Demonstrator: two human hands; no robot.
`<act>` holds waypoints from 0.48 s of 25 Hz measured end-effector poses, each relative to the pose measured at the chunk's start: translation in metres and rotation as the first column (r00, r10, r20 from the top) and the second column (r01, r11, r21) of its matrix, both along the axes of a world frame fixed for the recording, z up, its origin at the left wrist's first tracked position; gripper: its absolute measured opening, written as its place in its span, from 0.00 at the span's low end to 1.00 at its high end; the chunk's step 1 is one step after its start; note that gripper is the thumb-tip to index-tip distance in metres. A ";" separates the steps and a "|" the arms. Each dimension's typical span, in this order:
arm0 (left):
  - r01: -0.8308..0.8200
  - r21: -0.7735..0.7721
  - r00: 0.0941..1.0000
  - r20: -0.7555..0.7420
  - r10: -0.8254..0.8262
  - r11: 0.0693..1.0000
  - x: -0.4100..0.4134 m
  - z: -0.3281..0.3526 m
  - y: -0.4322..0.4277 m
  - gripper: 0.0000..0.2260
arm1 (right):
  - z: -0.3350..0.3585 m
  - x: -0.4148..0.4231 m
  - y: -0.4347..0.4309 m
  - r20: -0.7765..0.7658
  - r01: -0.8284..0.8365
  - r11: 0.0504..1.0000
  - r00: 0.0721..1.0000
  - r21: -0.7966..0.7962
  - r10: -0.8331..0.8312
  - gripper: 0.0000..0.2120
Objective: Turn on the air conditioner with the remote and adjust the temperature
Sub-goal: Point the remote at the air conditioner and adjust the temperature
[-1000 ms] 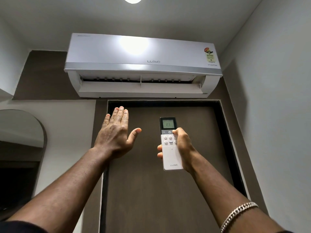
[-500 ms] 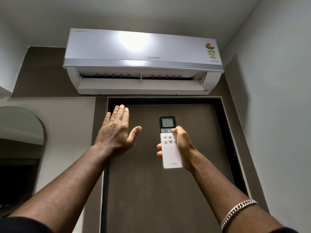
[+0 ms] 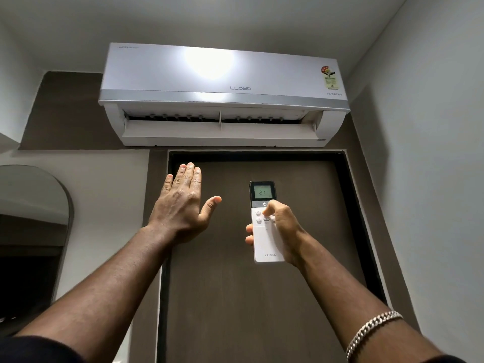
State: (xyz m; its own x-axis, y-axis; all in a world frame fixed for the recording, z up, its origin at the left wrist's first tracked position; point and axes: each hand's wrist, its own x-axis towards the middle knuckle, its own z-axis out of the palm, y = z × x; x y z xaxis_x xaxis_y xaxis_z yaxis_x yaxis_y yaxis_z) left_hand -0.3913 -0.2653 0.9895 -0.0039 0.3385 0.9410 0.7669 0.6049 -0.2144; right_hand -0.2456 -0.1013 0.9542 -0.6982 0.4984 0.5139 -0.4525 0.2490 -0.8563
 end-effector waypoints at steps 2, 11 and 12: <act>0.001 0.001 1.000 0.001 -0.001 1.000 0.000 0.000 0.000 0.38 | -0.001 0.001 0.000 0.001 -0.004 1.000 1.000 -0.001 0.004 0.21; -0.001 -0.002 1.000 -0.001 0.001 1.000 0.000 -0.002 0.001 0.38 | -0.003 -0.001 0.004 0.000 0.000 1.000 1.000 0.010 0.000 0.21; -0.002 -0.002 1.000 -0.001 0.002 1.000 0.000 -0.003 0.001 0.38 | -0.004 0.000 0.004 0.006 0.001 1.000 1.000 0.016 -0.001 0.22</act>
